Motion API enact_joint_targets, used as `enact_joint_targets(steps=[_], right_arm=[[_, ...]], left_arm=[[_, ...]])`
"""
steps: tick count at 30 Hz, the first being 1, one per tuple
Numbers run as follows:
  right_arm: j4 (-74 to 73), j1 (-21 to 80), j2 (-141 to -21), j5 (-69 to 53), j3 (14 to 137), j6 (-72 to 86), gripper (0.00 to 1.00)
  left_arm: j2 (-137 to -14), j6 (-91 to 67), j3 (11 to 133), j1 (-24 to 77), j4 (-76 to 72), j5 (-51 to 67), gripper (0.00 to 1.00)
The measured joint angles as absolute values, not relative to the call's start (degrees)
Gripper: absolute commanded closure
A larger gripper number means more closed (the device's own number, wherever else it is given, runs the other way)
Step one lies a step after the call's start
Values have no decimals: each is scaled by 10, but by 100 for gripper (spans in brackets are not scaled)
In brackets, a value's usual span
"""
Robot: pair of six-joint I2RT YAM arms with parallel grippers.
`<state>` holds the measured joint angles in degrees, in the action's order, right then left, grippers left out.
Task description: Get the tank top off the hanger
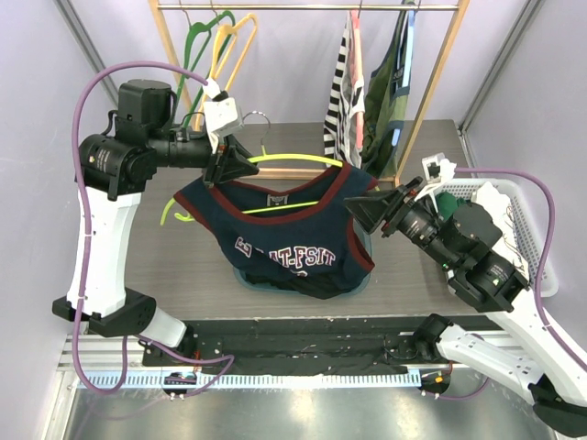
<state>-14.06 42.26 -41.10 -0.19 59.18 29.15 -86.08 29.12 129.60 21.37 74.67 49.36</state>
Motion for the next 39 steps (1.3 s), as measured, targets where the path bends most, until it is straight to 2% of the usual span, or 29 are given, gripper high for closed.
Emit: enact_joint_targets(steps=[3,6,7,9,10,11,17,28,39], right_arm=[[-130,423,-412,-2,592,293,44],[-121,423,-416,-2,592,293,58],[-119,423,-417,-1,592,292,68],[-112,423,-421,2,592,291,80],[-109,423,-422,4,592,289,93],[-106,423,-424,8,592,289,99],[-103,423,-420,51,592,285,99],[-164,423,-310,270,592,276,99],[-270,424,-352,332,575,282,99]], left_arm=[[-861,291,1296,214,747,496,100],[-861,291,1296,214,748,497,100],[-861,291,1296,214,748,497,100],[-861,291,1296,214,748,497,100],[-860,291,1296,214,749,497,100],[-860,291,1296,214,749,498,100],[-855,292,1296,214,751,499,100],[-853,302,1296,216,754,505,100],[-853,303,1296,217,755,505,100]])
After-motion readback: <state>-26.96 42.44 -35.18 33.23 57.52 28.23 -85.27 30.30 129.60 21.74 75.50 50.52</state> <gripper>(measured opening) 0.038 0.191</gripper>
